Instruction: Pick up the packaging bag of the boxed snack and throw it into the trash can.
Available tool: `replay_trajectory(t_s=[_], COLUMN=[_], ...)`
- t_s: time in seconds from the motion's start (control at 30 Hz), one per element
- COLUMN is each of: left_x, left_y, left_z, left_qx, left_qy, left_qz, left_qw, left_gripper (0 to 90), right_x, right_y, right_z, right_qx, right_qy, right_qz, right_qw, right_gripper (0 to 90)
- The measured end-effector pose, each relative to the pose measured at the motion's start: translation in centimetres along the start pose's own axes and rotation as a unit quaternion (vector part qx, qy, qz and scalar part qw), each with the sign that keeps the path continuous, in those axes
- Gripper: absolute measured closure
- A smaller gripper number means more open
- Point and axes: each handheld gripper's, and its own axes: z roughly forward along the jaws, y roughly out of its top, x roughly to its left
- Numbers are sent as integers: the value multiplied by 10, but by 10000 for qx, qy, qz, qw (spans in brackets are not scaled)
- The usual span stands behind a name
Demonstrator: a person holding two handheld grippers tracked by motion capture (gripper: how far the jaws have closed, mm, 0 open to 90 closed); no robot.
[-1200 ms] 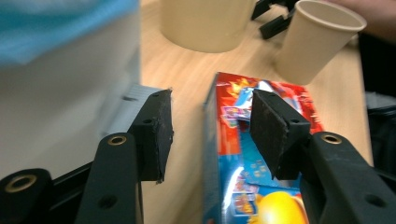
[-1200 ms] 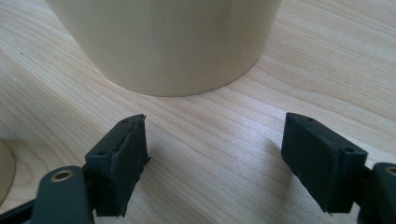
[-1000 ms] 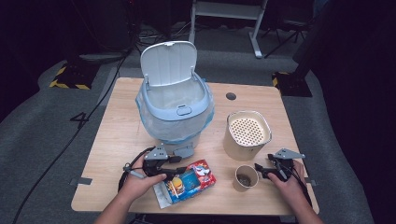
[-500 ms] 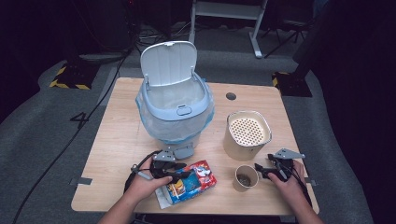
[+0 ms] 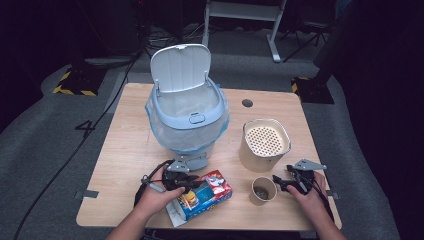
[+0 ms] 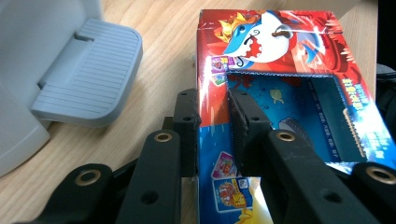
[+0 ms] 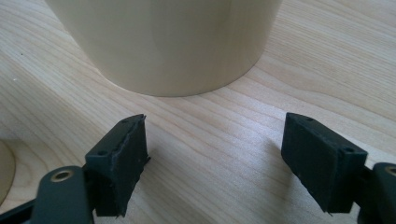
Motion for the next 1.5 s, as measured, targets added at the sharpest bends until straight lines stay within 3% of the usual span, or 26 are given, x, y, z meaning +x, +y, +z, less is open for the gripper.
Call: replay_trajectory(t_s=[0.13, 0.33, 0.57, 0.8, 1.03, 1.1, 1.23, 1.5], left_x=[-1, -4, -7, -10, -14, -14, -16, -20], left_y=[0, 7, 22, 34, 52, 55, 68, 94], left_z=[-4, -14, -31, -44, -65, -67, -77, -95], left_qx=[-60, -419, -860, -1139, -1570, -1620, -1872, -2117], left_qy=[50, 48, 147, 173, 304, 318, 369, 456], left_qz=[21, -1, 163, 215, 370, 394, 462, 708], left_qw=[10000, 9991, 9961, 9931, 9864, 9855, 9805, 9737], left_gripper=[745, 745, 745, 745, 746, 746, 746, 746], right_x=[0, 0, 0, 0, 0, 0, 0, 0], right_y=[0, 0, 0, 0, 0, 0, 0, 0], right_z=[0, 0, 0, 0, 0, 0, 0, 0], right_qx=[0, 0, 0, 0, 0, -1, -1, -2], right_qy=[0, -1, 0, -1, 0, 0, 1, 2], right_qz=[1, 1, 1, 1, 2, 0, 1, 2], right_qw=[10000, 10000, 10000, 10000, 10000, 10000, 10000, 10000], right_gripper=[228, 227, 228, 228, 227, 227, 228, 227])
